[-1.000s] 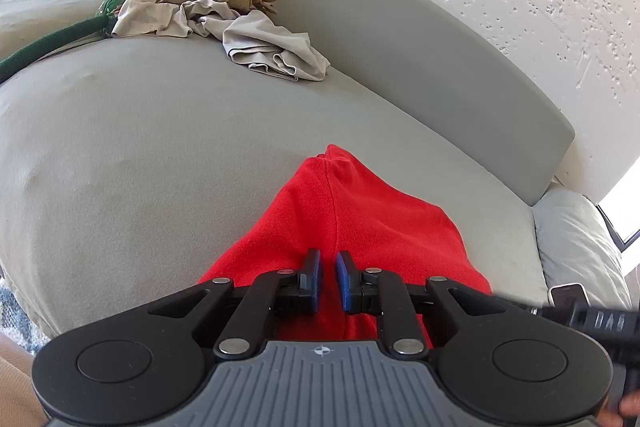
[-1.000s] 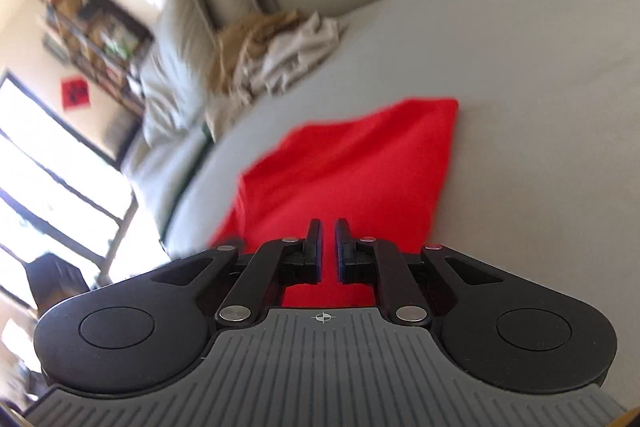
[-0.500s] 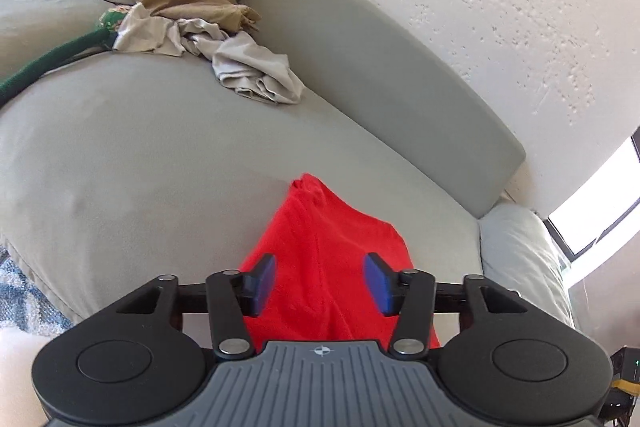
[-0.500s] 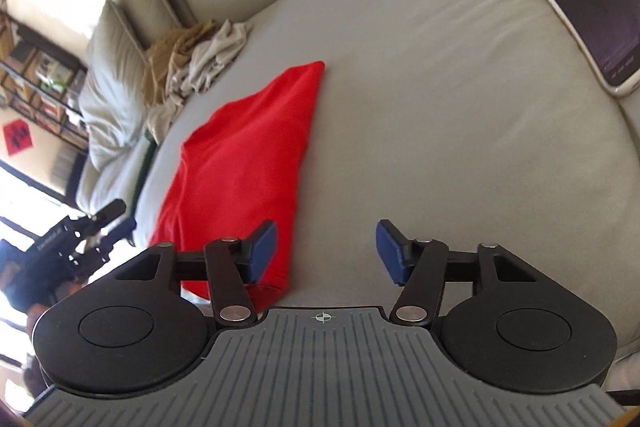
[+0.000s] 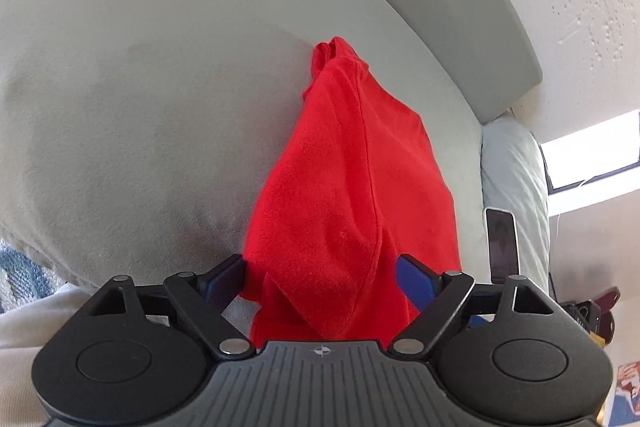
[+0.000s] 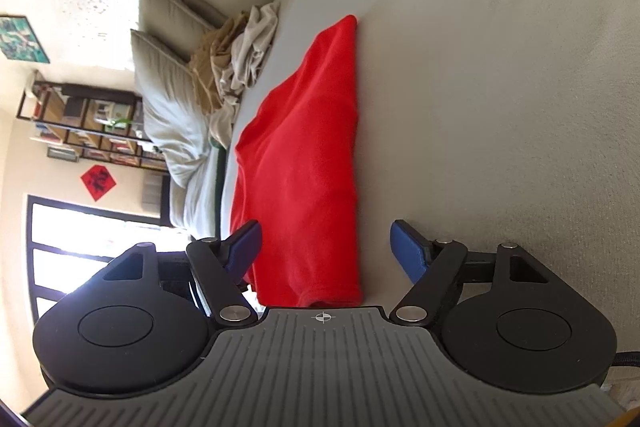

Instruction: Fold clothes

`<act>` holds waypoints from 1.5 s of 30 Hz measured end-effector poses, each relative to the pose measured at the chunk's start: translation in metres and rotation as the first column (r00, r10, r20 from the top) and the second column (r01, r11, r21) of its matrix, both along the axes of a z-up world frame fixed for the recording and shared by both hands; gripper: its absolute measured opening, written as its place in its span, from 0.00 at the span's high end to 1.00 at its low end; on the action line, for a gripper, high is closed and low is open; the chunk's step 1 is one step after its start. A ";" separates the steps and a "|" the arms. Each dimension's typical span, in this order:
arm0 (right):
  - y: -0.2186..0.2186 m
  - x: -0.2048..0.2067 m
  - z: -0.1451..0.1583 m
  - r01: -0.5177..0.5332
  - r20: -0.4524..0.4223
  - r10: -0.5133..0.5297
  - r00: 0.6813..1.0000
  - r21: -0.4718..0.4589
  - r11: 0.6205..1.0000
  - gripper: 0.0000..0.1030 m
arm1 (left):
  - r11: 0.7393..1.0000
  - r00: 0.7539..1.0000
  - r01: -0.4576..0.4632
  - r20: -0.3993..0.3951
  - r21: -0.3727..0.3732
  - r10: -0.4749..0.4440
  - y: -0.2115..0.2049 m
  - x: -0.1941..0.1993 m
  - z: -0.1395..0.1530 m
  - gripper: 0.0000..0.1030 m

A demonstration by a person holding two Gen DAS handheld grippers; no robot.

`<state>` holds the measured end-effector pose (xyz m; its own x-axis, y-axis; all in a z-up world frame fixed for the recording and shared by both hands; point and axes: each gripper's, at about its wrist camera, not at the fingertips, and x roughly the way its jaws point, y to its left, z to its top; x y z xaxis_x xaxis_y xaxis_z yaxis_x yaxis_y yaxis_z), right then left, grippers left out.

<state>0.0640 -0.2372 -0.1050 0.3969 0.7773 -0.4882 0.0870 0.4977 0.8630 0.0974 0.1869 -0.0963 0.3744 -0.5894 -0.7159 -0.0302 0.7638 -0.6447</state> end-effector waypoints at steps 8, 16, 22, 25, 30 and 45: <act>0.006 0.027 -0.010 0.008 0.016 -0.008 1.000 0.015 1.000 0.39 | 0.996 0.997 0.083 0.012 -0.044 -0.082 -0.003 0.011 0.003 0.19; 0.027 0.070 -0.018 -0.044 0.028 0.043 0.999 0.014 0.999 0.40 | 0.984 0.992 0.119 -0.034 -0.131 -0.125 -0.013 0.036 -0.001 0.24; 0.043 0.094 -0.024 -0.062 0.052 0.061 0.997 0.015 0.998 0.38 | 0.977 0.992 0.089 -0.075 -0.192 -0.105 -0.027 0.057 -0.006 0.24; 0.053 0.101 -0.023 -0.065 0.069 0.066 0.995 -0.012 0.998 0.37 | 0.988 0.993 0.079 -0.078 -0.130 -0.090 -0.047 0.058 -0.003 0.25; 0.071 0.095 -0.016 -0.040 0.133 0.064 0.989 -0.171 0.985 0.67 | 0.991 0.998 0.042 -0.041 0.130 -0.037 -0.069 0.043 0.019 0.74; -0.055 -0.066 0.081 0.150 0.115 -0.118 0.986 -0.330 0.932 0.74 | 0.889 0.891 0.443 0.055 0.119 -0.451 -0.201 -0.059 0.079 0.77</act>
<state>-0.0018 -0.2922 -0.0242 0.5417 0.5103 -0.6680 0.1012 0.7493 0.6545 0.0382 -0.0144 -0.0170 0.1457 -0.6338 -0.7596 0.3774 0.7454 -0.5495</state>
